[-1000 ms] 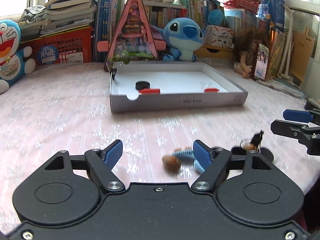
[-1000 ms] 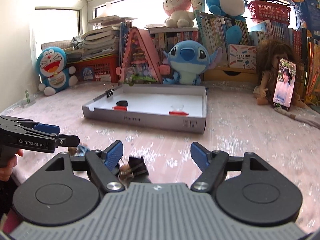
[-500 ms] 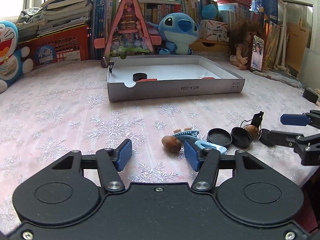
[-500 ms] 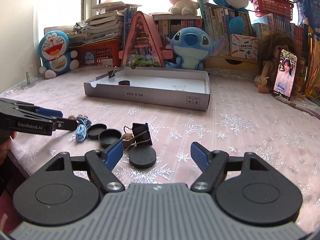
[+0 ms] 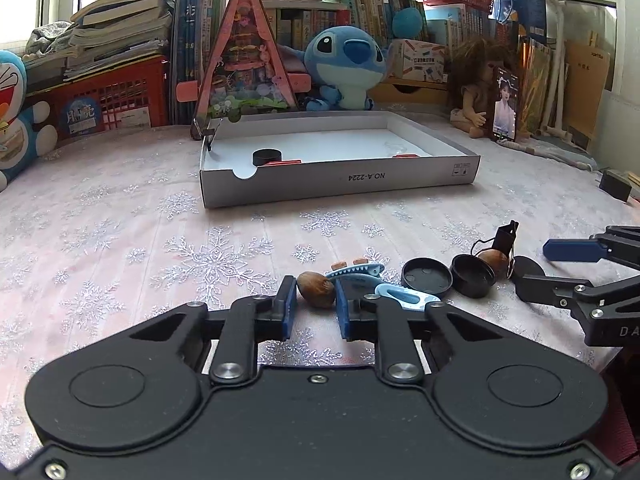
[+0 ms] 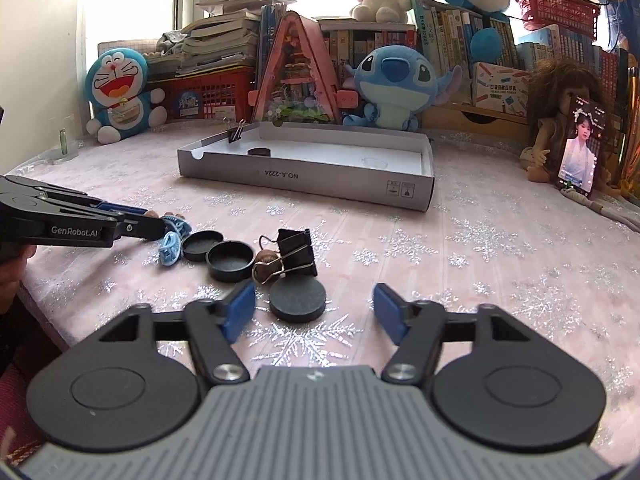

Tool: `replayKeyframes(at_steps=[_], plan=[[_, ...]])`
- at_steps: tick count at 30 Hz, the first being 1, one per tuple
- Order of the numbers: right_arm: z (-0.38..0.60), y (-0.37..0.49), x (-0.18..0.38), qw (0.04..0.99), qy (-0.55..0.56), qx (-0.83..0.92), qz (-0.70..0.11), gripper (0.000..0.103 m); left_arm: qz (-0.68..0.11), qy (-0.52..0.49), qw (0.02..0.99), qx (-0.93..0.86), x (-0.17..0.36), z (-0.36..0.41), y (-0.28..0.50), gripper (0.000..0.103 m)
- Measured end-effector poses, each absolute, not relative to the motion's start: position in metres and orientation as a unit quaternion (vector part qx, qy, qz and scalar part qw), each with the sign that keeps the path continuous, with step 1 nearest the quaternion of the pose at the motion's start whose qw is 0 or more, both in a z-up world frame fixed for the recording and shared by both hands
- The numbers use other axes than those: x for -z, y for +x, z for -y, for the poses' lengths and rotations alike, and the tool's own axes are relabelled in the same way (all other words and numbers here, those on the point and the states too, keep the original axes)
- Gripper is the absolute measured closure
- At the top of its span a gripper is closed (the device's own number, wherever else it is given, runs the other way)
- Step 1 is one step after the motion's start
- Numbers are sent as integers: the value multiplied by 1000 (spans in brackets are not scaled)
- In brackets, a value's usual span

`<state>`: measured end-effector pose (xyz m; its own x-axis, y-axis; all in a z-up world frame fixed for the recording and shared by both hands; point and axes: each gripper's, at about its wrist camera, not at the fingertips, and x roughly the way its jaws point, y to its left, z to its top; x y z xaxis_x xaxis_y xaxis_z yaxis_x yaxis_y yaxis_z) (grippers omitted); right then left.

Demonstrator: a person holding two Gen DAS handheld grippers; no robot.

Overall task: Organize rigid objects
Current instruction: 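Grasp the brown nut with the left tool while the right tool grasps the black lid, then carry the brown nut and black lid in both tools toward the tray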

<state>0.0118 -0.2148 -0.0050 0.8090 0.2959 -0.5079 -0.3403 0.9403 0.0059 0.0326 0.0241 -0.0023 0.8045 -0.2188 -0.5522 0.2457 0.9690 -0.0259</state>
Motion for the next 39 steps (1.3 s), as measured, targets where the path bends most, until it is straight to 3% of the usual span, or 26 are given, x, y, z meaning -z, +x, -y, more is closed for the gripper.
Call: replayKeyframes(at_steps=[2, 5, 26, 39], plan=[[215, 10, 6, 948, -43, -174, -262, 54, -287, 25, 950, 122, 2, -23, 32, 84], [213, 8, 5, 947, -51, -178, -261, 66, -288, 23, 949, 125, 1, -22, 29, 84], [229, 30, -27, 957, -16, -128, -259, 67, -296, -15, 950, 95, -26, -32, 44, 84], [239, 96, -62, 957, 30, -99, -272, 67, -291, -41, 953, 73, -67, -33, 111, 84]])
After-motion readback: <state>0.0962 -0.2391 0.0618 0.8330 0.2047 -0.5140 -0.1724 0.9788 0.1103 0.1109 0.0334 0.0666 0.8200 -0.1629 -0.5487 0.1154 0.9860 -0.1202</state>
